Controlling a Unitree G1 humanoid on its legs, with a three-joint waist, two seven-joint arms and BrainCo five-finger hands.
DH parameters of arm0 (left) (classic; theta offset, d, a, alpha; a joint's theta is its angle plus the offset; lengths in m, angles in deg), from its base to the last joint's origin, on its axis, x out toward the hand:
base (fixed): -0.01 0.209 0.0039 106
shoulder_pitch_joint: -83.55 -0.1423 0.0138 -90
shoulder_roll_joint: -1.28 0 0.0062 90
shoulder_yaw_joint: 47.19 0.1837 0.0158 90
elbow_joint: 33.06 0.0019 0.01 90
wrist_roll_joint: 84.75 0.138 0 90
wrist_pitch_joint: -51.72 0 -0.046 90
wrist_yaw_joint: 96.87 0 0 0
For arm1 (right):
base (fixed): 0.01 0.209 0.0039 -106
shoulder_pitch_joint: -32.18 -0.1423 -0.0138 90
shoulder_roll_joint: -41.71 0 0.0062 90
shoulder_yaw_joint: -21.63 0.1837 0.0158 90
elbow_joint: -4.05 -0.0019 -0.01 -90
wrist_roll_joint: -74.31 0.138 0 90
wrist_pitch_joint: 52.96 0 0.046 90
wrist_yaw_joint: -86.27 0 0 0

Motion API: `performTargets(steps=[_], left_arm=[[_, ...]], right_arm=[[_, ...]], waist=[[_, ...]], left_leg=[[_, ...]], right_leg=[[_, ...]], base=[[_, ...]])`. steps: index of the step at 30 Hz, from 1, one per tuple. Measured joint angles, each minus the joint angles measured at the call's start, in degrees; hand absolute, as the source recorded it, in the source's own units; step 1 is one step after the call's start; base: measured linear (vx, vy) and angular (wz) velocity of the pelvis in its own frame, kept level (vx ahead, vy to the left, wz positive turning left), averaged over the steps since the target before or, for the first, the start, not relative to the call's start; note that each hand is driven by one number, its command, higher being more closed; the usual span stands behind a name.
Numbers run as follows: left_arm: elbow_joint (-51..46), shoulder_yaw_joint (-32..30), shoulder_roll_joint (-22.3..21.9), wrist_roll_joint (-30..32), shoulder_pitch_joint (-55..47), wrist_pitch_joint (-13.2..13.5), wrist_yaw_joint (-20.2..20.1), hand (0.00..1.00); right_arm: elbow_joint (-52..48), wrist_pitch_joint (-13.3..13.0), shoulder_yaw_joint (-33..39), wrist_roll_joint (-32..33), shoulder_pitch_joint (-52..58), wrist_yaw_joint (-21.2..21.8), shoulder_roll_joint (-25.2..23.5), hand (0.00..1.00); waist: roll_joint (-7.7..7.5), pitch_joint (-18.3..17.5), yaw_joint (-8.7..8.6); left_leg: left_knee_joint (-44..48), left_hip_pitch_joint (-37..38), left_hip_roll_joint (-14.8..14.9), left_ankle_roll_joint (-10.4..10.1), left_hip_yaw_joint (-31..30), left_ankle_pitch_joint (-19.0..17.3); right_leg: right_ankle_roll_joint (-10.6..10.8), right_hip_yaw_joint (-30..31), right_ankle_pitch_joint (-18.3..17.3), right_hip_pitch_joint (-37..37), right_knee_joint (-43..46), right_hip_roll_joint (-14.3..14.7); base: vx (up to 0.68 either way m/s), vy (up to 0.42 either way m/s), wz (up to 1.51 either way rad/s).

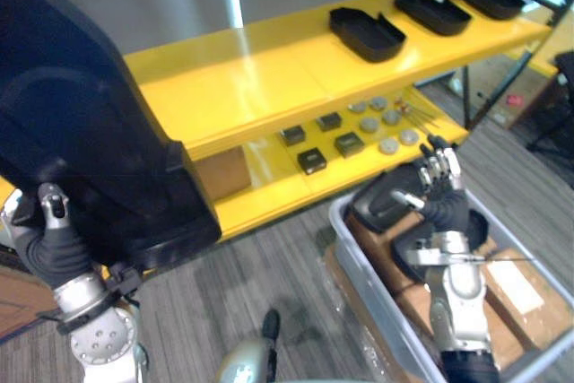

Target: Walk over and take plastic housings, then place them on the shelf

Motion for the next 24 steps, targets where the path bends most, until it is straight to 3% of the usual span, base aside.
performTargets(steps=[2,4,5,7,9,10,11,12,13,15,16,17,18,20,21,24], left_arm=[[0.4,0.0,0.5,-0.3,1.7,0.0,0.5,1.0],[3.0,0.7,0.8,-0.5,4.9,-0.2,0.7,1.0],[4.0,1.2,1.3,-0.5,5.6,-0.4,1.0,1.0],[7.2,3.6,2.7,-0.6,7.7,-1.0,2.0,1.0],[8.3,5.3,2.7,-1.0,7.9,-1.8,2.2,1.0],[8.3,6.1,2.7,-1.0,7.4,-2.3,2.5,1.0],[8.4,6.3,2.4,-1.1,7.3,-2.4,2.6,1.0],[8.4,7.3,0.8,-1.9,6.9,-2.5,2.4,1.0],[8.4,8.3,-0.2,-2.2,6.5,-2.5,2.2,1.0],[8.4,9.7,-1.0,-2.2,6.9,-2.6,1.0,1.0],[8.5,11.3,-1.9,-2.3,7.9,-2.5,-0.7,1.0],[8.8,12.8,-2.7,-2.2,9.0,-2.4,-2.1,1.0],[8.8,15.1,-2.8,-2.2,10.2,-2.4,-3.2,1.0],[8.7,17.2,-2.3,-2.2,11.0,-1.5,-4.2,1.0],[8.7,17.6,-1.4,-2.2,11.4,-1.8,-4.3,1.0],[8.9,16.8,-0.4,-2.7,10.1,-4.1,-4.3,1.0]], right_arm=[[0.9,-0.4,-0.1,-0.1,-1.0,-0.2,0.1,0.0],[1.0,-0.4,-0.1,0.2,-2.3,-0.1,0.5,0.0],[1.0,-0.4,-0.1,0.1,-2.7,-0.1,0.8,0.0],[1.1,-0.4,-0.3,0.3,-4.8,0.6,2.8,0.0],[1.3,-0.3,-1.7,2.3,-6.0,2.1,3.7,0.0],[1.4,-0.2,-3.1,3.8,-7.0,3.5,3.7,0.0],[1.8,-0.2,-4.0,4.6,-7.8,4.3,3.7,0.0],[3.5,0.0,-5.0,5.7,-9.6,5.3,3.7,0.0],[5.0,1.0,-5.4,5.8,-10.8,5.4,3.7,0.0],[6.2,2.2,-5.1,5.6,-11.0,4.7,4.1,0.0],[6.3,3.2,-4.1,5.4,-10.7,3.4,4.4,0.0],[6.3,3.8,-3.0,4.9,-10.1,2.3,4.5,0.0],[6.1,4.3,-1.3,4.4,-9.5,1.0,4.6,0.0],[5.5,4.3,-1.1,3.3,-9.3,-0.1,4.5,0.0],[5.4,4.2,-1.2,3.3,-9.2,0.0,3.5,0.0],[5.4,3.5,-1.2,3.3,-9.1,-0.1,0.8,0.0]], waist=[[0.38,0.2,-0.17],[1.2,0.4,-1.21],[1.29,0.3,-1.27],[1.57,0.0,-1.5],[1.21,-0.9,-1.49],[-0.12,-2.2,-1.19],[-0.46,-2.6,-0.98],[0.55,-3.3,-1.14],[2.1,-4.0,-1.17],[3.66,-4.8,-1.95],[4.38,-5.1,-2.96],[5.42,-5.7,-3.24],[6.08,-6.2,-3.31],[6.3,-6.3,-2.93],[5.03,-6.4,-2.88],[2.49,-6.3,-2.75]], left_leg=[[0.1,1.4,0.2,0.8,-2.6,-0.7],[0.1,3.5,0.3,0.8,-6.9,-1.7],[0.2,3.9,0.3,0.6,-7.7,-2.0],[1.5,3.7,0.1,-0.4,-10.7,-3.3],[2.2,3.8,-0.9,-1.2,-12.9,-4.8],[2.2,3.7,-2.1,-1.7,-13.8,-5.5],[2.3,3.6,-2.6,-1.9,-14.2,-6.0],[3.0,3.2,-1.4,-2.0,-14.2,-7.4],[3.1,2.3,1.6,-2.5,-9.5,-7.9],[3.5,0.5,5.7,-2.5,0.1,-7.9],[4.2,-0.8,8.9,-2.7,9.8,-7.2],[3.6,-1.0,11.1,-2.5,16.0,-4.7],[1.6,0.8,11.7,-4.3,20.2,-1.3],[-2.7,3.2,10.9,-3.5,19.4,0.7],[-3.6,4.1,10.3,-3.5,19.2,0.8],[-2.6,4.7,9.6,-3.5,19.1,0.6]], right_leg=[[1.3,2.1,-7.3,-3.0,3.7,2.1],[1.8,3.3,-13.8,-5.2,-3.3,7.2],[2.0,4.7,-14.6,-5.6,-7.4,8.9],[2.9,11.1,-13.9,-7.5,-21.6,13.8],[3.1,11.7,-11.8,-7.5,-27.4,14.3],[2.4,11.6,-10.3,-6.6,-30.9,14.0],[3.0,11.7,-7.3,-5.7,-32.7,13.7],[3.4,9.3,-5.5,-3.7,-35.1,14.3],[2.8,6.5,-4.9,-2.1,-37.6,14.9],[2.7,1.9,-4.8,0.0,-39.6,15.0],[2.5,-2.6,-5.0,2.0,-40.5,15.0],[2.1,-5.6,-5.2,3.4,-40.4,15.0],[2.0,-8.0,-5.6,4.9,-39.7,14.7],[2.3,-8.7,-6.8,4.2,-34.9,13.7],[2.2,-6.9,-8.6,3.9,-34.3,13.1],[3.1,-3.4,-9.1,4.8,-35.0,12.8]], base=[[0.24,0.019,0.55],[0.22,-0.009,0.9],[0.19,-0.058,0.85],[0.16,-0.102,0.76],[0.18,-0.212,0.72],[0.24,-0.264,0.65],[0.25,-0.239,0.71],[0.23,-0.201,0.84],[0.26,-0.209,1.09],[0.19,-0.128,1.28],[0.17,-0.083,1.66],[0.25,-0.077,1.89],[0.16,0.005,1.28],[0.15,0.035,0.8],[0.09,0.045,0.44],[0.11,-0.046,-0.21]])
